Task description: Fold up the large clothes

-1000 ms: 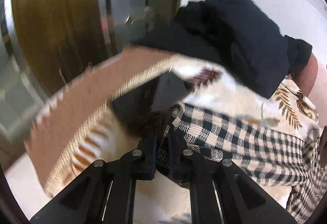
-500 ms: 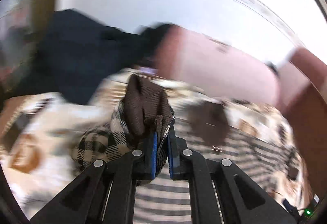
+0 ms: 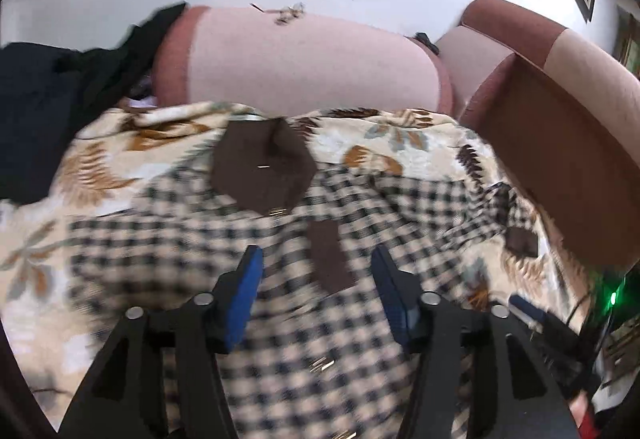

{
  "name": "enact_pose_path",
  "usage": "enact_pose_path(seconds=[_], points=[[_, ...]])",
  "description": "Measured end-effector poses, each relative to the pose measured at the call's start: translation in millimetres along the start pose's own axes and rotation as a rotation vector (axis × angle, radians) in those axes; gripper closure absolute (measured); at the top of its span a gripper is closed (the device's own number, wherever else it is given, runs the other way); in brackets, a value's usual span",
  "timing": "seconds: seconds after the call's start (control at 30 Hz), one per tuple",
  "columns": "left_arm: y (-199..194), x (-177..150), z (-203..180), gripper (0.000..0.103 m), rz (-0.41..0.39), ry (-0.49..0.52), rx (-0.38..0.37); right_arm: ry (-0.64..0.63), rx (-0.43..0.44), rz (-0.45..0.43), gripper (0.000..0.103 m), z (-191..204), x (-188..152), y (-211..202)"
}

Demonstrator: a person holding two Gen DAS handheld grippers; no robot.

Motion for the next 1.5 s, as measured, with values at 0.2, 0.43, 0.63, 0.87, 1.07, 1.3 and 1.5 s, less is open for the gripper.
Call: enact_pose_path(seconds=[0.2, 0.43, 0.63, 0.87, 1.07, 1.3, 1.5], points=[[-58.2, -47.2, 87.7, 0.035, -0.077, 0.018, 0.265, -0.087, 0.172, 0.073, 0.016, 69.5, -5.2, 17.6], [-70.9, -87.1, 175.1, 0.035, -0.070, -0.157, 0.338, -0.084, 0.140, 0.211, 0.017, 125.8, 4.6, 114.8], [-70.4, -100.0, 207.2, 0.035, -0.071, -0.213, 0.379, -0.062, 0.158, 0.309, 0.057, 156.3, -6.7, 153.3], [-61.5, -98.3, 202.4, 0.035, -0.060, -0.201, 0.379, -0.156, 0.117, 0.294, 0.096, 174.8, -1.9, 147.8], [-34.9, -69.1, 190.4, 0.035, -0.058, -0.200, 0.351, -0.142, 0.010, 0.257, 0.096, 137.8, 9.4, 137.8], [45.8, -44.7, 178.3, 0.052, 0.081, -0.185, 0.336, -0.077, 0.014, 0.274, 0.096, 113.1, -4.4, 150.8], [82.6, -66.8, 186.6, 0.058, 0.186, -0.074, 0.468, -0.049, 0.065, 0.270, 0.096, 106.6, -5.7, 151.9]])
Point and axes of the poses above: each gripper's, at about its wrist camera, not at the fingertips, and y roughly the way its jaws point, z to its left, x to its top, the point moved 8 cm from there along y, roughly the way its jaws point
